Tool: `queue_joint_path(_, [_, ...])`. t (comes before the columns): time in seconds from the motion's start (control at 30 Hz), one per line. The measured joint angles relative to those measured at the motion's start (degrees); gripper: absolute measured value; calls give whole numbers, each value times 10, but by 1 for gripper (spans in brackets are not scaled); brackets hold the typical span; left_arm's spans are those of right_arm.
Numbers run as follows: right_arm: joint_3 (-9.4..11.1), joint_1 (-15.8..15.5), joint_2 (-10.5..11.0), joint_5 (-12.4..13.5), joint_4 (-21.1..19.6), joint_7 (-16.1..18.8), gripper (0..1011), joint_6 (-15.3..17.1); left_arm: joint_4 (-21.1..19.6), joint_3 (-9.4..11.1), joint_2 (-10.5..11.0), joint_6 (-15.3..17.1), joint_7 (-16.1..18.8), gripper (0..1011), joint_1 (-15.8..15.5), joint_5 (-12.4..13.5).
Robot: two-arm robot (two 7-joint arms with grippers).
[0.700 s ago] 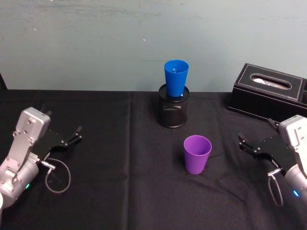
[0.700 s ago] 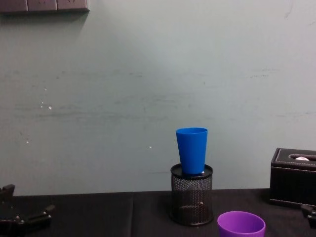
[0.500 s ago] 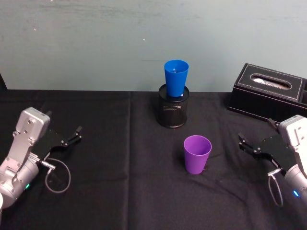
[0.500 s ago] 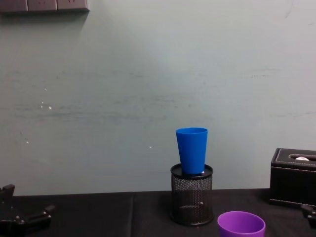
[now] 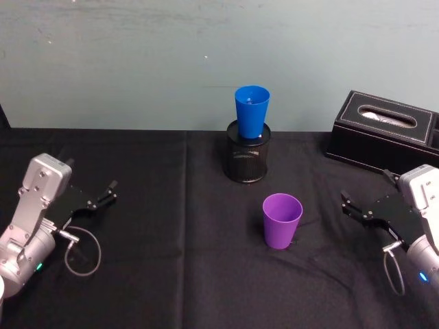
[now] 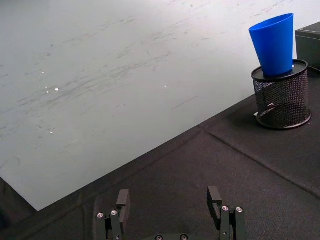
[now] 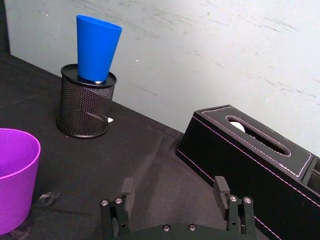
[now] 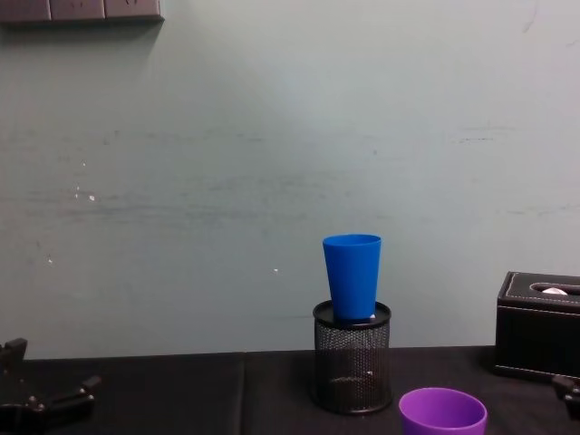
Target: Pick up one cup with a gripper and tap it against the other cup.
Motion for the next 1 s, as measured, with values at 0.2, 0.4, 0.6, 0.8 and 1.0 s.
queue_joint_path(0.2, [0,0,0,0,0,0,1003,0,0,0,0,0,0,1011,0,0])
queue_joint_path(0.4, [0,0,0,0,0,0,1003,0,0,0,0,0,0,1012,0,0])
queue_joint_path(0.6, [0,0,0,0,0,0,1003,0,0,0,0,0,0,1011,0,0])
queue_joint_path(0.8, [0,0,0,0,0,0,1003,0,0,0,0,0,0,1011,0,0])
queue_joint_path(1.0, [9,-11,1,3,-8,11,1003,-5,0,0,0,0,0,1012,0,0])
